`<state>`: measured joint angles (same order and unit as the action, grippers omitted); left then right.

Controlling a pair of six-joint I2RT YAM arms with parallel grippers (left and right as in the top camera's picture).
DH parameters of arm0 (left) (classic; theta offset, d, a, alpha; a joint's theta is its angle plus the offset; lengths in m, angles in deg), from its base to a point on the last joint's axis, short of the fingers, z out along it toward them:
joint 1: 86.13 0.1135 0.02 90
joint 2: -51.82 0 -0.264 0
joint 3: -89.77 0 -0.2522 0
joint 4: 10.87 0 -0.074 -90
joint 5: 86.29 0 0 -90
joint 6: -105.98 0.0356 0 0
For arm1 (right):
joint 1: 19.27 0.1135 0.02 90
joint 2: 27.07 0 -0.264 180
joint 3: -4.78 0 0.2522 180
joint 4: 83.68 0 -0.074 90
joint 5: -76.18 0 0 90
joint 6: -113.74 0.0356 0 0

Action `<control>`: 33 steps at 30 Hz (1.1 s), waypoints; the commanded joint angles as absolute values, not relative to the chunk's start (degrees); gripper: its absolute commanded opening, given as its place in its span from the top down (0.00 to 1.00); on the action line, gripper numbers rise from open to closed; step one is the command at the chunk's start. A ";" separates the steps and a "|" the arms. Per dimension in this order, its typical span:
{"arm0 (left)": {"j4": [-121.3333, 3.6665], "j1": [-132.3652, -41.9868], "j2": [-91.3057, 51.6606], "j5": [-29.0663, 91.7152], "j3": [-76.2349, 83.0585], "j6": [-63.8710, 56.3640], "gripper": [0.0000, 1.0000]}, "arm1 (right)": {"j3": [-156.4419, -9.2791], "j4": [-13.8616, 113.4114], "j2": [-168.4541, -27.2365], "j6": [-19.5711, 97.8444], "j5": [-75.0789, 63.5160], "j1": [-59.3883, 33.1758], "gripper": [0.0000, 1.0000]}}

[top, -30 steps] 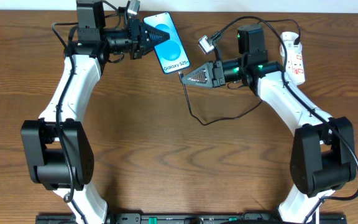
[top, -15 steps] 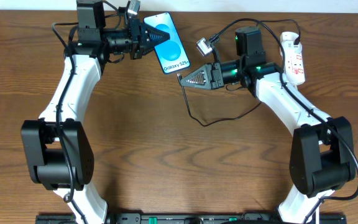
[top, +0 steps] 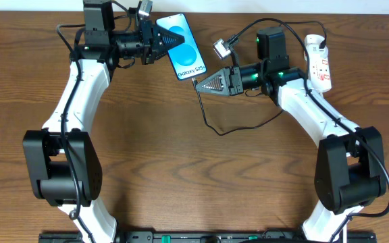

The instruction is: Plug charger to phone and switch on socket

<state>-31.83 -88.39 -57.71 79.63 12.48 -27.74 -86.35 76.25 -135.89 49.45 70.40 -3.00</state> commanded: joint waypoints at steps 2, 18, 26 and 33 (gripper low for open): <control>-31.35 -88.41 -57.60 81.01 12.61 -27.81 0.93 | -86.13 76.43 -135.95 50.09 72.06 -2.78 0.99; -31.35 -88.41 -57.60 81.01 12.61 -27.81 0.93 | -86.13 76.60 -135.95 50.94 72.08 -4.11 0.99; -31.33 -88.41 -57.60 80.94 12.61 -27.81 0.93 | -86.13 76.69 -135.95 50.94 72.04 -3.67 0.99; -31.33 -88.85 -57.60 80.50 12.61 -27.83 0.93 | -86.13 76.82 -135.95 50.96 71.67 -3.13 0.99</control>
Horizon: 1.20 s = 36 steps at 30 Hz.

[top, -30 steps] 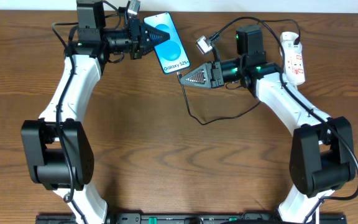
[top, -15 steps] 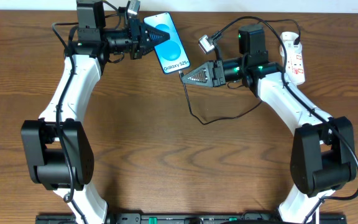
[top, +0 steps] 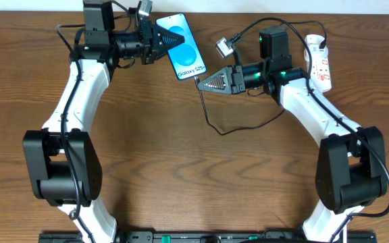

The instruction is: Plug charger to phone and switch on socket

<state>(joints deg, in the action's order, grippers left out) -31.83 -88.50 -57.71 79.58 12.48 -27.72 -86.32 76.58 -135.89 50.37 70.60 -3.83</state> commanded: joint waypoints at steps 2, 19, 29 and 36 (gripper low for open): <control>-31.33 -88.91 -57.60 80.33 12.61 -27.85 0.93 | -86.13 76.82 -135.95 51.03 71.34 -2.95 0.99; -31.35 -89.00 -57.60 80.15 12.61 -27.83 0.93 | -86.13 76.84 -135.95 51.40 70.55 -2.84 0.99; -31.37 -89.00 -57.60 80.17 12.61 -27.83 0.93 | -86.13 76.82 -135.95 51.40 70.75 -4.24 0.99; -31.37 -89.00 -57.60 80.17 12.61 -27.85 0.92 | -86.13 76.82 -135.95 51.40 70.77 -4.96 0.99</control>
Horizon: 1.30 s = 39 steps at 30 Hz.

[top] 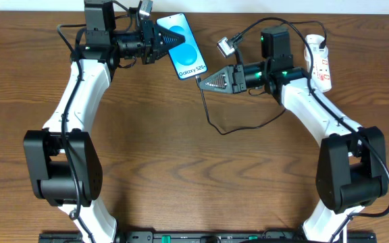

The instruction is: Plug charger to phone and switch on socket

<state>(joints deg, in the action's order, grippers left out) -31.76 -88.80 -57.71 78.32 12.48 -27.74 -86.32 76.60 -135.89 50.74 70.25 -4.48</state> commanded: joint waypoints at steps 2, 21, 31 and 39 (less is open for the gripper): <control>-31.37 -89.00 -57.60 80.15 12.61 -27.83 0.92 | -86.13 76.82 -135.95 51.40 70.77 -4.90 0.99; -31.37 -89.00 -57.60 80.15 12.61 -28.51 0.93 | -86.13 76.82 -135.95 51.57 69.66 -3.15 0.99; -31.39 -89.11 -57.60 80.15 12.61 -28.48 0.92 | -86.13 77.48 -135.95 52.03 69.24 -3.15 0.99; -31.37 -89.11 -57.60 80.11 12.61 -27.94 0.93 | -86.13 77.50 -135.95 52.01 69.72 -3.08 0.99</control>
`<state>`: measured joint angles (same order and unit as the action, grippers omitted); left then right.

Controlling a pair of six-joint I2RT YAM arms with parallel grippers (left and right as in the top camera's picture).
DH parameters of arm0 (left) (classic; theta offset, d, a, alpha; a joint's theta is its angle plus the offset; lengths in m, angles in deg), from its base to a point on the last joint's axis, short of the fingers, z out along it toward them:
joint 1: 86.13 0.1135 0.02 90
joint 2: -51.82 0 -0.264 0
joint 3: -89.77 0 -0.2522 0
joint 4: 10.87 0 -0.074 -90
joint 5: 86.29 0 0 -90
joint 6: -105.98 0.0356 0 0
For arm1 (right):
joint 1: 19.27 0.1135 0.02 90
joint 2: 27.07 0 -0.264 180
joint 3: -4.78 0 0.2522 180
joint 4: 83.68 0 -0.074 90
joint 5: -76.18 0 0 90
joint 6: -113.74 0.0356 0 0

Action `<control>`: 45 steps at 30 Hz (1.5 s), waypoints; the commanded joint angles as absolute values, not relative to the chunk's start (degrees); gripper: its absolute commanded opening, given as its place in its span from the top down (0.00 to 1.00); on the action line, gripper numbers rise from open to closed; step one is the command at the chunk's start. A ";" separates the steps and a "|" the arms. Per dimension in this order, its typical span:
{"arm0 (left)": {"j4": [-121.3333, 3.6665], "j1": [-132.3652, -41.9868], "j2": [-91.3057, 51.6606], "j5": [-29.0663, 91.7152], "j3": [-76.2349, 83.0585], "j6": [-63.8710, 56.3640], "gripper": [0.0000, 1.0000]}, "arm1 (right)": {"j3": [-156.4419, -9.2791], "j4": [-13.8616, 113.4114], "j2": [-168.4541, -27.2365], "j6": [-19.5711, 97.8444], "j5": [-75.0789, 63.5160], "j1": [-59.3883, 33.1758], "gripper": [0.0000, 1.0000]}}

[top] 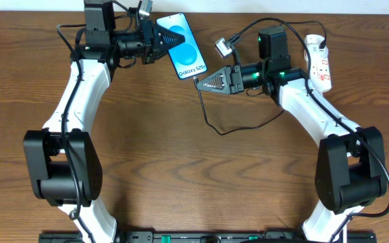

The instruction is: Plug charger to phone and switch on socket

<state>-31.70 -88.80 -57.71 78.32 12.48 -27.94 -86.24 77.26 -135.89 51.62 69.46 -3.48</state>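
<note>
The phone (189,52), blue screen up, lies tilted at the back of the table. My left gripper (178,39) reaches in from the left, its fingers drawn to a point over the phone's upper half. Its fingertips rest on the screen. My right gripper (197,82) comes from the right and is shut on the charger plug at the phone's lower edge. Whether the plug is seated in the port is hidden by the fingertips. The black charger cable (220,131) loops down from there and back up toward the white socket strip (320,64).
The socket strip lies along the back right edge, behind the right arm's wrist. A small grey adapter (222,46) hangs on a cable above the right gripper. The cable loop lies on the wood between the two arms.
My right gripper has shifted a few pixels to the left, closer to the phone's lower edge. The left gripper and the phone have not moved.
The left gripper stayed on the phone's screen throughout. The right gripper held the plug just below the phone's lower corner, then stood slightly right and higher for two moments, and is now back against the phone's lower edge.
</note>
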 commanded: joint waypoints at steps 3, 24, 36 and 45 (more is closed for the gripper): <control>-31.37 -89.11 -57.60 80.13 12.61 -27.59 0.93 | -86.13 77.50 -135.95 52.03 69.70 -3.08 0.99; -31.37 -89.11 -57.60 80.13 12.61 -27.13 0.93 | -86.13 77.70 -135.95 52.01 69.72 -3.08 0.99; -31.39 -89.11 -57.60 80.15 12.61 -26.32 0.93 | -86.13 79.16 -135.95 53.80 69.70 -3.11 0.99; -31.39 -89.11 -57.60 80.15 12.61 -26.32 0.93 | -86.13 79.62 -135.95 55.79 67.80 -3.11 0.99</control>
<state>-31.68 -88.80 -57.71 78.30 12.48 -27.46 -86.13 79.29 -135.89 54.17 69.26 -3.33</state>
